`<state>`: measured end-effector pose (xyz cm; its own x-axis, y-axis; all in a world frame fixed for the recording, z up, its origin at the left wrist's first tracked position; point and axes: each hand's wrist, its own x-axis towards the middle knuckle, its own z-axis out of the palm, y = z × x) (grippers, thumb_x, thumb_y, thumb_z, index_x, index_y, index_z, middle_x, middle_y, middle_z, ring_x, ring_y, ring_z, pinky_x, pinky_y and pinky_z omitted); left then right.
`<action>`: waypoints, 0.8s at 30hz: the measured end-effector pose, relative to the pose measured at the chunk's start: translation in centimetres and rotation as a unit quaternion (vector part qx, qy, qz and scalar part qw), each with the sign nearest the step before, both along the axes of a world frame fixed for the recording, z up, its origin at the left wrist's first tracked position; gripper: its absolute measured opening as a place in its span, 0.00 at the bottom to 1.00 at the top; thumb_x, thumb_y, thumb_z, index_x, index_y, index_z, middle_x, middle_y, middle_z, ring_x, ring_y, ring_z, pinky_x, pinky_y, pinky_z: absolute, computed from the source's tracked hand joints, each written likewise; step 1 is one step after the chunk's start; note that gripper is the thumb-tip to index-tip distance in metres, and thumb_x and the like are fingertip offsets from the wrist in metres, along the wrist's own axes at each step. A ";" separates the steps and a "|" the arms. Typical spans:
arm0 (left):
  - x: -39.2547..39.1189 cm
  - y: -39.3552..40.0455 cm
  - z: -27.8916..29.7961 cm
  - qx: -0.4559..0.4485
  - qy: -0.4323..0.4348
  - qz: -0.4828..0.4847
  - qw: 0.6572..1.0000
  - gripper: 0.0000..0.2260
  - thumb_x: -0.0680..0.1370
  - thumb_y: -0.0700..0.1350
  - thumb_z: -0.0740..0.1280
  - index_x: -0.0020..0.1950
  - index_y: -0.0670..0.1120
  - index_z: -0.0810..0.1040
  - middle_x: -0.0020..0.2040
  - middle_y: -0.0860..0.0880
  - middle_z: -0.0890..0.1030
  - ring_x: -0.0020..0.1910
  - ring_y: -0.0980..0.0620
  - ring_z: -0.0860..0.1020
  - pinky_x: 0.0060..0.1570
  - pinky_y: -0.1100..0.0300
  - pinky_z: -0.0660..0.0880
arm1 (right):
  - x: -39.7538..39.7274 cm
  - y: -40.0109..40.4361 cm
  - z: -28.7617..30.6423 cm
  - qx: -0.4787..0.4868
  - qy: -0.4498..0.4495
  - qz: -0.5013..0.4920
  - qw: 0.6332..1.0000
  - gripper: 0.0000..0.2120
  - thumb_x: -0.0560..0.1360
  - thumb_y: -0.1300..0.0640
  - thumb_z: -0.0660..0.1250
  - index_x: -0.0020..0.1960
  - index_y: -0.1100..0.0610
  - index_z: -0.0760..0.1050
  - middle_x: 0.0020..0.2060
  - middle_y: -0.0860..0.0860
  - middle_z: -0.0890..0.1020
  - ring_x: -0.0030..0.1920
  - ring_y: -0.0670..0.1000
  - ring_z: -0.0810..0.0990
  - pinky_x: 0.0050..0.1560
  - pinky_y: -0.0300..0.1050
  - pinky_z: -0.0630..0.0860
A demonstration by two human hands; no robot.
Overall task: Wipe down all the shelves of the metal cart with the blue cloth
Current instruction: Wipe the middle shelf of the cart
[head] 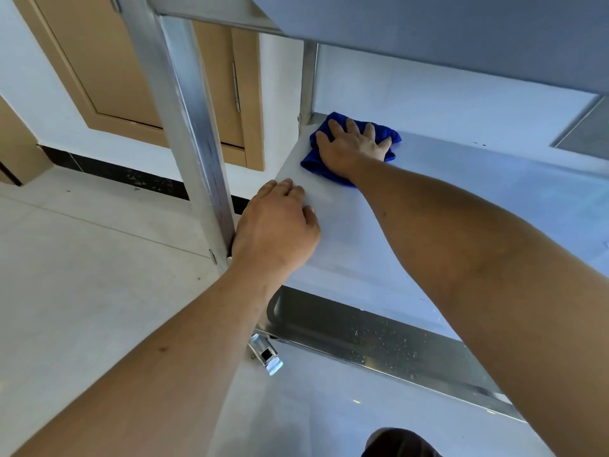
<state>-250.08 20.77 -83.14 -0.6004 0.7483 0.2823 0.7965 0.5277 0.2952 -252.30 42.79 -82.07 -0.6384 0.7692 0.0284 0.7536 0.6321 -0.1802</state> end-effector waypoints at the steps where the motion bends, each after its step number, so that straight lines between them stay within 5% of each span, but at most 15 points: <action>1: 0.0 0.0 0.1 0.001 -0.005 -0.001 1.000 0.21 0.82 0.49 0.55 0.74 0.44 0.69 0.75 0.46 0.68 0.75 0.49 0.63 0.73 0.60 0.52 | 0.5 -0.4 -0.1 0.000 0.002 0.003 1.000 0.30 0.79 0.35 0.42 0.79 0.41 0.55 0.79 0.49 0.58 0.78 0.62 0.50 0.71 0.74 0.42; 12: 0.4 -0.1 1.5 0.000 -0.067 0.006 0.998 0.17 0.81 0.45 0.54 0.64 0.43 0.77 0.71 0.45 0.72 0.71 0.48 0.66 0.73 0.53 0.61 | 10.7 -9.2 -0.1 0.007 0.004 0.019 1.000 0.30 0.79 0.34 0.40 0.79 0.41 0.51 0.81 0.48 0.54 0.79 0.60 0.46 0.72 0.73 0.41; 24: 1.9 1.2 3.1 -0.101 -0.005 0.075 0.992 0.19 0.78 0.52 0.54 0.55 0.43 0.78 0.58 0.44 0.78 0.58 0.42 0.72 0.58 0.48 0.70 | 22.2 -16.8 -0.5 0.011 0.045 0.023 0.999 0.29 0.80 0.37 0.42 0.79 0.42 0.53 0.80 0.48 0.56 0.79 0.59 0.47 0.73 0.71 0.42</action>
<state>-248.21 21.97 -80.03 -0.7116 0.6906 0.1289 0.7017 0.6895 0.1796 -230.11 25.96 -82.59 -0.6679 0.7370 0.1037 0.7044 0.6709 -0.2316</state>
